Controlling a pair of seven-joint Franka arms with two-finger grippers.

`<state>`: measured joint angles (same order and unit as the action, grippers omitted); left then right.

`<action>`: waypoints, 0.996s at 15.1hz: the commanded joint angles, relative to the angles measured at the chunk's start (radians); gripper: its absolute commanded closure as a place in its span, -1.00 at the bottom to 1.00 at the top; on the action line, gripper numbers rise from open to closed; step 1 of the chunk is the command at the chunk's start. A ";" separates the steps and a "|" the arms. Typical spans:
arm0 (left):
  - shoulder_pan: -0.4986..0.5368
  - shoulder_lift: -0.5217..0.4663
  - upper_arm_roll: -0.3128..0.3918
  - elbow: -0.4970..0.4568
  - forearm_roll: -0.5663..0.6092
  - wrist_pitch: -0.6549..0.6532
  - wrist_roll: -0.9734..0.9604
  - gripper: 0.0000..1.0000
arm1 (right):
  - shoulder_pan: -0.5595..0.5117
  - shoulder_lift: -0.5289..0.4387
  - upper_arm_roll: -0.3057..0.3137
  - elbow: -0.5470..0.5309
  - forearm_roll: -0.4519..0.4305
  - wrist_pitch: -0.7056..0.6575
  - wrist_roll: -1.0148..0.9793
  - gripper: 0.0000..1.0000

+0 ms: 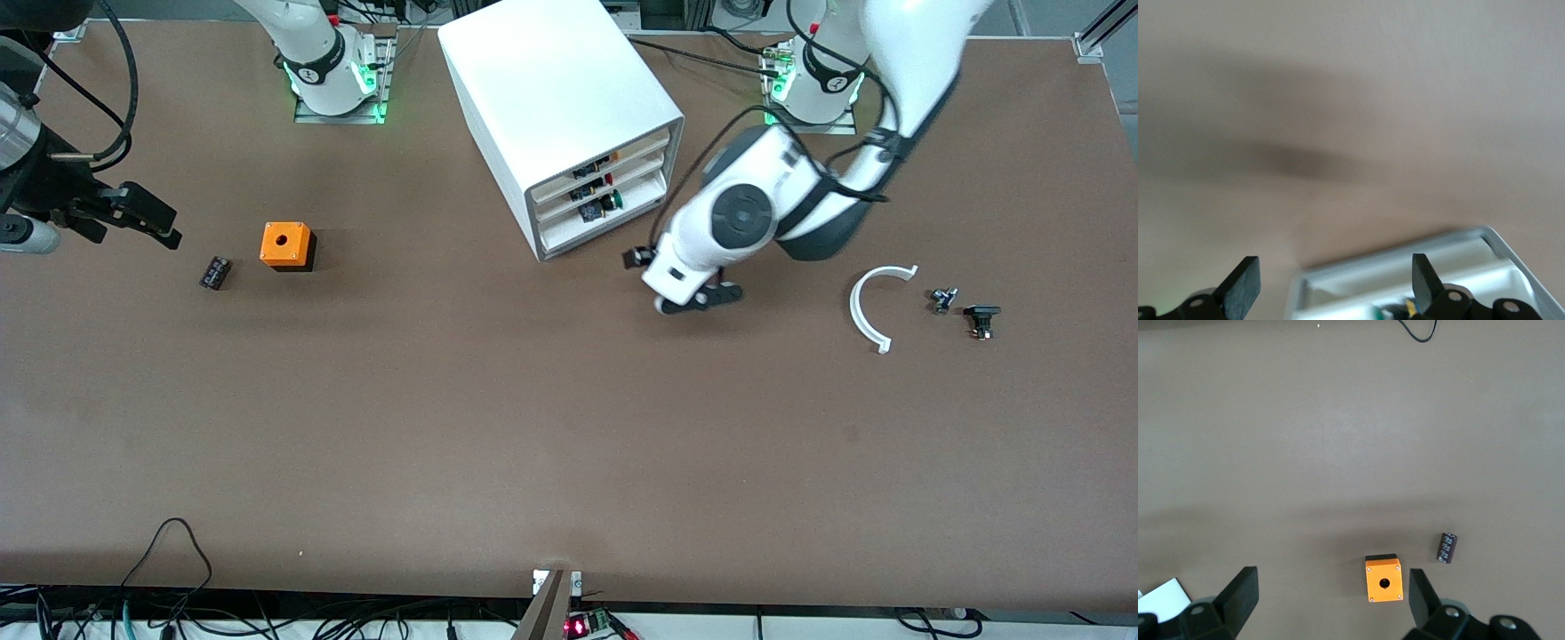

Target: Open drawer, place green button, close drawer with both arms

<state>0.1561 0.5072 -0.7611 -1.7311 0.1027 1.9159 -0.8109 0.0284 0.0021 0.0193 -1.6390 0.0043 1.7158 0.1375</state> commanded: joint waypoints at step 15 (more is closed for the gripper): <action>-0.127 -0.251 0.542 0.341 -0.079 -0.362 0.749 -1.00 | 0.001 0.001 0.002 0.011 -0.004 -0.002 -0.003 -1.00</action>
<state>0.1202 0.3578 -0.4229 -1.3667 0.1578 1.5402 -0.1560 0.0286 0.0031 0.0195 -1.6355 0.0043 1.7158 0.1362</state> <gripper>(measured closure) 0.000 0.000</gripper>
